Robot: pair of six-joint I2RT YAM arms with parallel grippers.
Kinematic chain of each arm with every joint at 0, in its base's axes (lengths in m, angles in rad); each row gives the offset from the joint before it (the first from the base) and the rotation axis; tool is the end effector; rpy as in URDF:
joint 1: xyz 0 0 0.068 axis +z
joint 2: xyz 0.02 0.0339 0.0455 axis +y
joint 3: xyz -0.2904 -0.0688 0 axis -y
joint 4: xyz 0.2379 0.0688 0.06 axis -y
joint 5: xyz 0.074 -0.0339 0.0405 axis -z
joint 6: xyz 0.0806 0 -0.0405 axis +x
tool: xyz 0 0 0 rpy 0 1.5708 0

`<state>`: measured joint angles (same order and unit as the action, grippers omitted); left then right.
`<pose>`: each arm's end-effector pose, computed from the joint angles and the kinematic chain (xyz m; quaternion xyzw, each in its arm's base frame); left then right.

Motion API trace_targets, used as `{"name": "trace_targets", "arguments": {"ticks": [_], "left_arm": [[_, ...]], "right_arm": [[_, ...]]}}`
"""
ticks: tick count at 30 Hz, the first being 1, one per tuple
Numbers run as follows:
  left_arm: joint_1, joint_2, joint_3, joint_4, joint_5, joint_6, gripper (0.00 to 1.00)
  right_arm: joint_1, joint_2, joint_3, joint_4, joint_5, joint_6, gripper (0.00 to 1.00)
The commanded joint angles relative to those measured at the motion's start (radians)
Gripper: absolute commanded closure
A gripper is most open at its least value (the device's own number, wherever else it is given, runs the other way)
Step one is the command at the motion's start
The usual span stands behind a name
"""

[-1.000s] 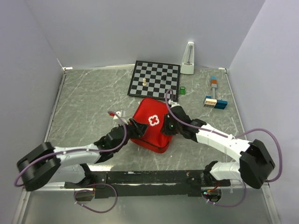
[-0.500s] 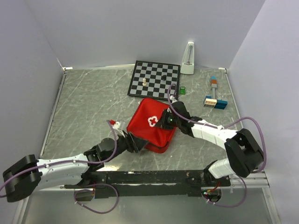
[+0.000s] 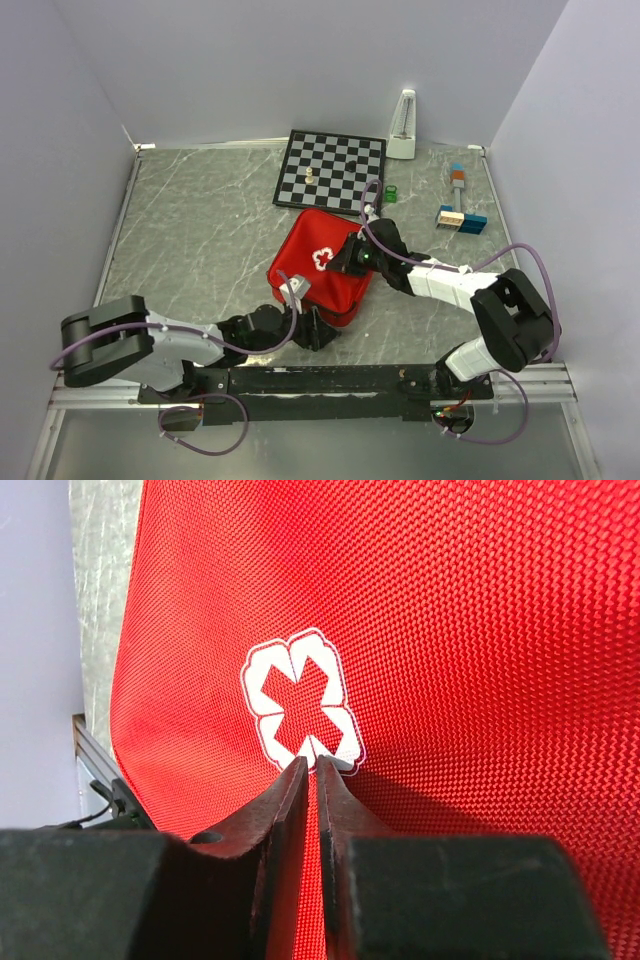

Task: Organize the medicine kit
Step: Zip the medicine box at the center of the board.

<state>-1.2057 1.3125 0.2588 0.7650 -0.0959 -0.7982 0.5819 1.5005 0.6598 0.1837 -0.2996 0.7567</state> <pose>0.1013 -0.2433 0.1732 0.1339 0.7898 -0.4826 0.3541 0.2564 0.1971 0.1737 0.0119 0.8897 0.3757 0.2590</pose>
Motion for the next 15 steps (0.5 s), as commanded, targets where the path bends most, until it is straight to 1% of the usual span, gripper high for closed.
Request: {"name": "trace_targets", "arguments": {"ticks": [1,3,6,8,12,15], "left_arm": [[-0.035,0.068,0.054,0.154,-0.146,0.001,0.36],[-0.048,0.097,0.075,0.158,-0.192,0.002,0.37],[-0.064,0.125,0.134,0.050,-0.298,-0.015,0.38],[-0.075,0.136,0.174,-0.057,-0.382,-0.039,0.39],[-0.092,0.148,0.226,-0.199,-0.485,-0.096,0.42],[-0.106,0.149,0.244,-0.263,-0.550,-0.124,0.47]], "right_arm": [[0.006,0.098,-0.100,-0.311,0.122,-0.065,0.82],[0.006,0.090,-0.098,-0.317,0.123,-0.065,0.82],[0.006,0.075,-0.103,-0.326,0.129,-0.062,0.82],[0.006,0.064,-0.103,-0.331,0.131,-0.060,0.82],[0.006,0.041,-0.106,-0.336,0.126,-0.056,0.82],[0.006,0.035,-0.106,-0.336,0.120,-0.053,0.82]]}}
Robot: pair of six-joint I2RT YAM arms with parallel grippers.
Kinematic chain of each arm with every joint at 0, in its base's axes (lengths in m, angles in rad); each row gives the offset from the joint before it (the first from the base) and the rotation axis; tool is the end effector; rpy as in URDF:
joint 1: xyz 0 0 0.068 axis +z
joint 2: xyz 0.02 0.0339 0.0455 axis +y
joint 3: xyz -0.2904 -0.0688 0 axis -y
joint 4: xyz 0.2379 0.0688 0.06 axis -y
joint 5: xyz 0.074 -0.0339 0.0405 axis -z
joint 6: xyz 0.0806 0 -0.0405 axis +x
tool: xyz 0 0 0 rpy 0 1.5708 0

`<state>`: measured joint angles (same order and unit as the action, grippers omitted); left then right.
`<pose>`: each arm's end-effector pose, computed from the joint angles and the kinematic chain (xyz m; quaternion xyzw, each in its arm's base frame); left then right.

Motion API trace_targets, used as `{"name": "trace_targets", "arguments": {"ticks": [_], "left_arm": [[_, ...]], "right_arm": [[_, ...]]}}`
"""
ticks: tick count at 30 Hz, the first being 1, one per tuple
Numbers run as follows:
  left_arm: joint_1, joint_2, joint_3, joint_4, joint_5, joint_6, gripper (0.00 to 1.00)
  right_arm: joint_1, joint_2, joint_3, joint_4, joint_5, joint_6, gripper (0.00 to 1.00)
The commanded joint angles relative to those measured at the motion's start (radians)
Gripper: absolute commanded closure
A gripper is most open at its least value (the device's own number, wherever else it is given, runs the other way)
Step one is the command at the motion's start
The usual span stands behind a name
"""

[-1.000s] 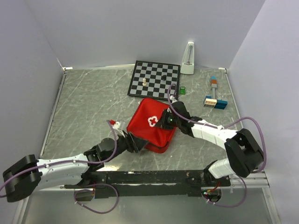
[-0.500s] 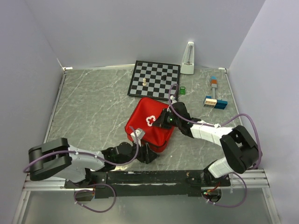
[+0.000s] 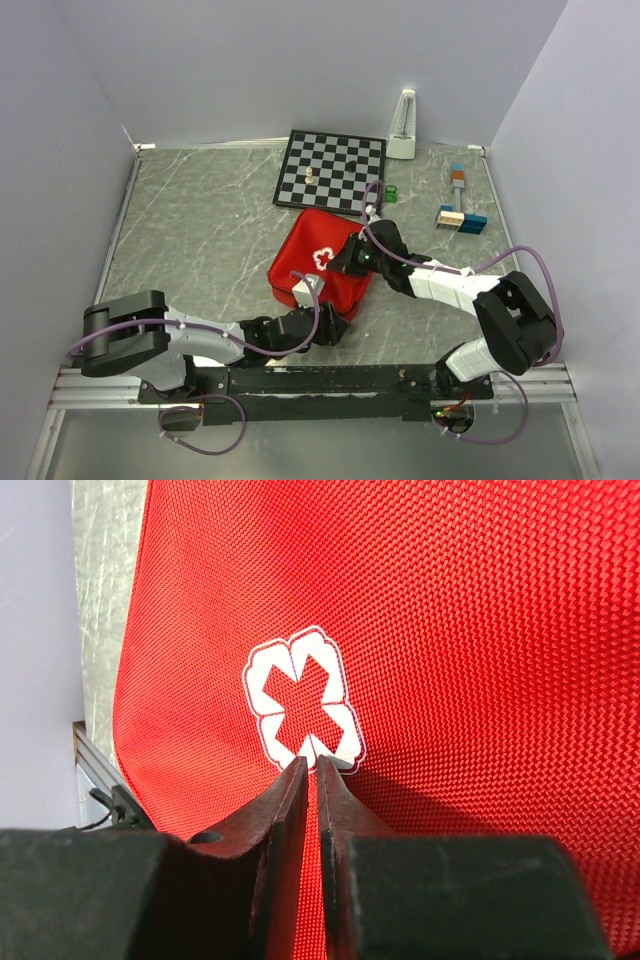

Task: Organize the medicine kit
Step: Zip the medicine box at the center of the board.

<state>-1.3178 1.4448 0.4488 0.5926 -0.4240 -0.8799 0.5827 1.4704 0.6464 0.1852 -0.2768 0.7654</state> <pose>0.1069 -0.2810 0.1767 0.0640 0.8215 -0.4001 0.4013 0.2536 0.1935 0.1783 0.0190 0.8868 0.3741 0.2708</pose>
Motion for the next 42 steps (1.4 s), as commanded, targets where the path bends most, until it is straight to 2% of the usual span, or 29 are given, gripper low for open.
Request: {"name": "trace_targets", "arguments": {"ticks": [1,7,19,25,32,42], "left_arm": [[0.003,0.016,0.059,-0.106,-0.240,-0.050,0.49],[-0.003,0.052,0.128,-0.243,-0.314,-0.090,0.73],[-0.014,0.039,0.110,-0.264,-0.326,-0.106,0.98],[-0.017,-0.007,0.048,-0.274,-0.343,-0.128,0.99],[-0.027,-0.023,-0.001,-0.278,-0.355,-0.156,0.99],[-0.043,-0.040,-0.012,-0.307,-0.397,-0.174,0.99]], "right_arm": [[0.003,0.064,-0.094,-0.339,0.097,-0.061,0.82],[0.005,0.042,-0.097,-0.346,0.096,-0.060,0.82],[0.005,-0.033,-0.111,-0.378,0.099,-0.052,0.82],[0.005,-0.100,-0.102,-0.411,0.108,-0.055,0.78],[0.005,-0.237,-0.065,-0.493,0.120,-0.040,0.55],[-0.001,-0.450,-0.047,-0.685,0.232,-0.041,0.51]]}}
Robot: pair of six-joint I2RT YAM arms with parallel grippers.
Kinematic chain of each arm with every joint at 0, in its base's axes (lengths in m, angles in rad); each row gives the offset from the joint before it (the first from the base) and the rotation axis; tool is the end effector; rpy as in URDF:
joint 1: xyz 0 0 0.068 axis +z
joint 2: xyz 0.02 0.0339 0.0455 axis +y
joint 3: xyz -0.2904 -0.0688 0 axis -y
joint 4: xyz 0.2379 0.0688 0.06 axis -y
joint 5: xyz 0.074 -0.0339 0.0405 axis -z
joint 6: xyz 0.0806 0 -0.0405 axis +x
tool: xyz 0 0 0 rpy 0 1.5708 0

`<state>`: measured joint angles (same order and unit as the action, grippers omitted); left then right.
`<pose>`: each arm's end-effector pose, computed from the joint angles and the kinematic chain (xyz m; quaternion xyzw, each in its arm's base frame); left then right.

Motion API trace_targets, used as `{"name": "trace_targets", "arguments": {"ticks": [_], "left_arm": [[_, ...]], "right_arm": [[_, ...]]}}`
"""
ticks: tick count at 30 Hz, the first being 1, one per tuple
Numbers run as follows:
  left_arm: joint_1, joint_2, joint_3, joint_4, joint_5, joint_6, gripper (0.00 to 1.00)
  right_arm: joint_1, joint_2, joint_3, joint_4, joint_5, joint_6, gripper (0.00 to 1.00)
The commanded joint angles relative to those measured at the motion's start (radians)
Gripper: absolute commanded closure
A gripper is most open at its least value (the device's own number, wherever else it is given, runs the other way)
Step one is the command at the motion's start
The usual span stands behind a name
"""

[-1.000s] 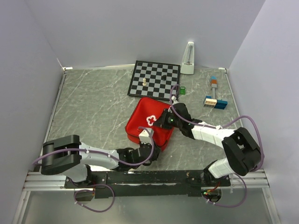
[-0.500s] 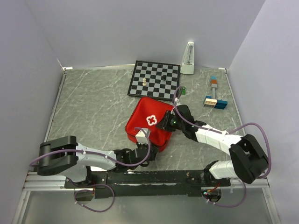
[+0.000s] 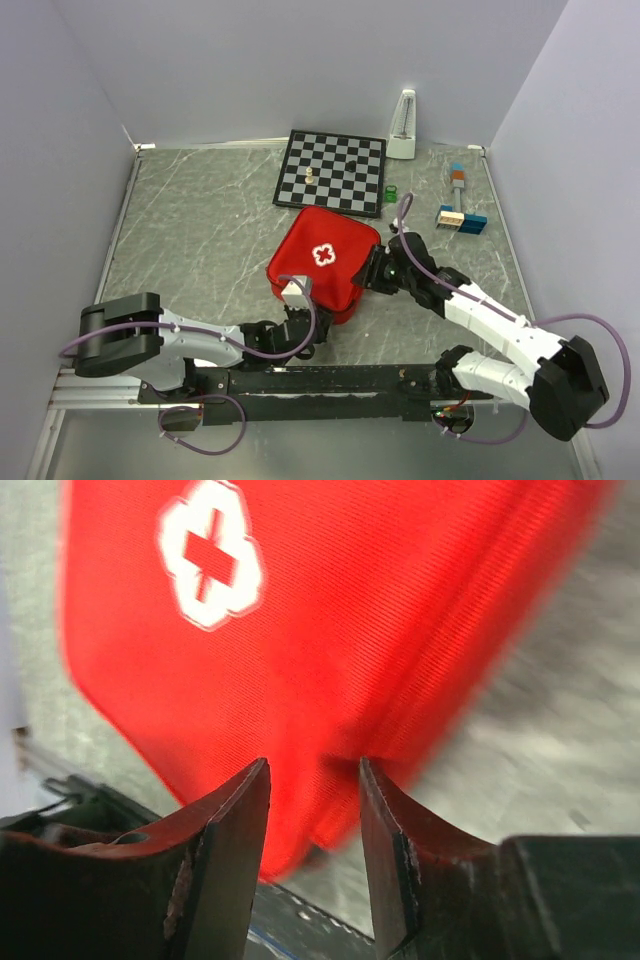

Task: Organize the medicine kit
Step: Zip the medicine box at the center of the board.

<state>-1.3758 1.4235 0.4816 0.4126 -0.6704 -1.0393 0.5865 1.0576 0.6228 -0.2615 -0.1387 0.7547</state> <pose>0.1042 -0.2691 0.1744 -0.0242 0.8350 -0.3378 0.4337 0.1908 0.1402 0.2220 0.0467 0.9030 0.3117 0.2919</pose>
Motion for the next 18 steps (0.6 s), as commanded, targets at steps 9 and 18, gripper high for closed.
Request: {"name": "trace_targets", "arguments": {"ticks": [9,18], "left_arm": [[0.012,-0.029,-0.066,-0.058,-0.115,0.062,0.99],[-0.022,0.107,0.018,0.149,0.072,0.264,0.99]], "right_arm": [[-0.010,-0.073,-0.057,-0.220,0.041,0.014,0.49],[-0.008,-0.237,-0.035,-0.235,0.051,-0.008,0.44]]}}
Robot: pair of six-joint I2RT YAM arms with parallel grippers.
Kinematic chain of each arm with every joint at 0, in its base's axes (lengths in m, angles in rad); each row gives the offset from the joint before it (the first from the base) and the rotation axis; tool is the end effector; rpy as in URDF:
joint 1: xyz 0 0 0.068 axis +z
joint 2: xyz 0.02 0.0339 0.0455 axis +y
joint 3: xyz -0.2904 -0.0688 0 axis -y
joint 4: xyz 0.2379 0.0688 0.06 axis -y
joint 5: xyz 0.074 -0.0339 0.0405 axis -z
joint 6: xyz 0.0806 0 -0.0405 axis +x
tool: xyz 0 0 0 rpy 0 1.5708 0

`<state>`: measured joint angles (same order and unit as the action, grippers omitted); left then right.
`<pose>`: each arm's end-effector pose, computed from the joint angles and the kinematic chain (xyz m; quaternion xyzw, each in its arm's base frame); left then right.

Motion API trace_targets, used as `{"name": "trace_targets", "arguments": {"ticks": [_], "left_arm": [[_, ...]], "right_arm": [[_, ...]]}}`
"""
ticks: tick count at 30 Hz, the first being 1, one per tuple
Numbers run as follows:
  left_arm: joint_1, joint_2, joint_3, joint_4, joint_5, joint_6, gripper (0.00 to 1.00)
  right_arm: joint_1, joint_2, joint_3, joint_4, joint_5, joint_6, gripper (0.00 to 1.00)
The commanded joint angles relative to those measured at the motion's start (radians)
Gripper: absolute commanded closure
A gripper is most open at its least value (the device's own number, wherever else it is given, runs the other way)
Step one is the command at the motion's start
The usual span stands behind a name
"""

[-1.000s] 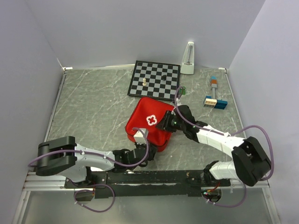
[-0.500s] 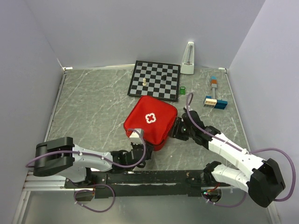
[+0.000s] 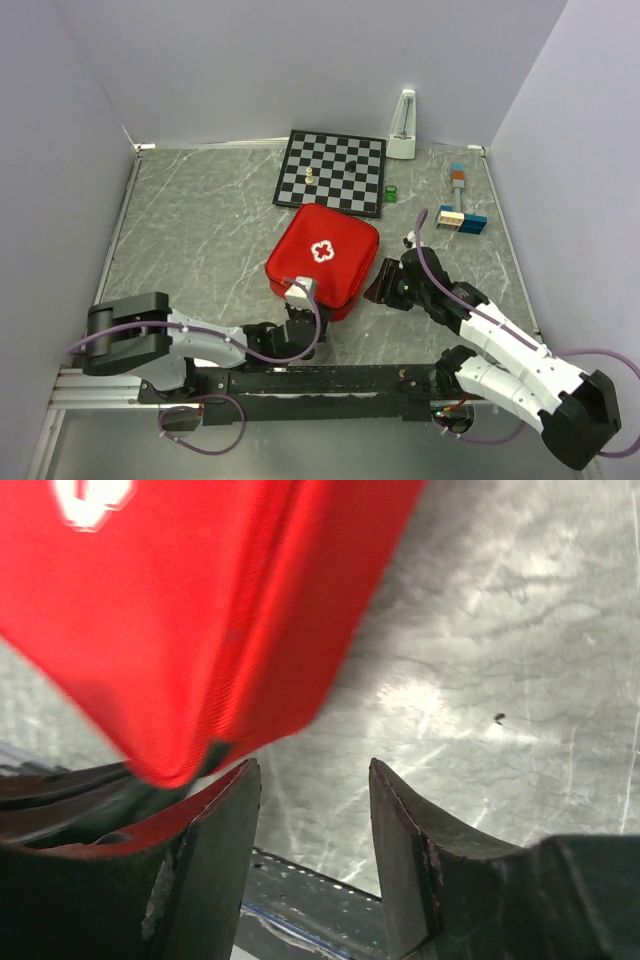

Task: Organize the medicine kit
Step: Zip the medicine box at the center of the board.

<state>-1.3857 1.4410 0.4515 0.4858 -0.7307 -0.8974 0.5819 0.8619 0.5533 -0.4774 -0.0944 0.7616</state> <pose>0.1045 -0.2659 0.1709 0.0181 0.8243 -0.3039 0.4774 0.1502 0.1079 0.2097 0.0648 0.9209 0.2719 0.2719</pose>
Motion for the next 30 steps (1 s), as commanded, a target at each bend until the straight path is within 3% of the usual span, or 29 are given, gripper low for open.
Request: {"name": "trace_targets", "arguments": {"ticks": [1,11,16,18,22,30], "left_arm": [[-0.013,0.114,0.073,0.091,0.158,0.141,0.99],[-0.021,0.324,0.323,0.105,0.283,0.295,0.99],[-0.018,0.345,0.326,0.114,0.292,0.285,0.99],[-0.018,0.345,0.320,0.108,0.287,0.272,0.99],[-0.018,0.331,0.297,0.109,0.272,0.258,0.99],[-0.018,0.334,0.302,0.086,0.246,0.239,0.99]], "right_arm": [[-0.004,-0.044,0.040,-0.018,-0.001,-0.016,0.44],[0.013,-0.026,0.054,0.057,-0.028,-0.048,0.48],[0.012,0.049,0.050,0.083,0.021,-0.079,0.54],[0.015,0.001,0.034,0.100,0.041,-0.087,0.59],[0.019,-0.136,0.036,0.142,0.032,-0.111,0.59],[0.062,0.050,0.105,0.154,-0.051,-0.156,0.59]]}}
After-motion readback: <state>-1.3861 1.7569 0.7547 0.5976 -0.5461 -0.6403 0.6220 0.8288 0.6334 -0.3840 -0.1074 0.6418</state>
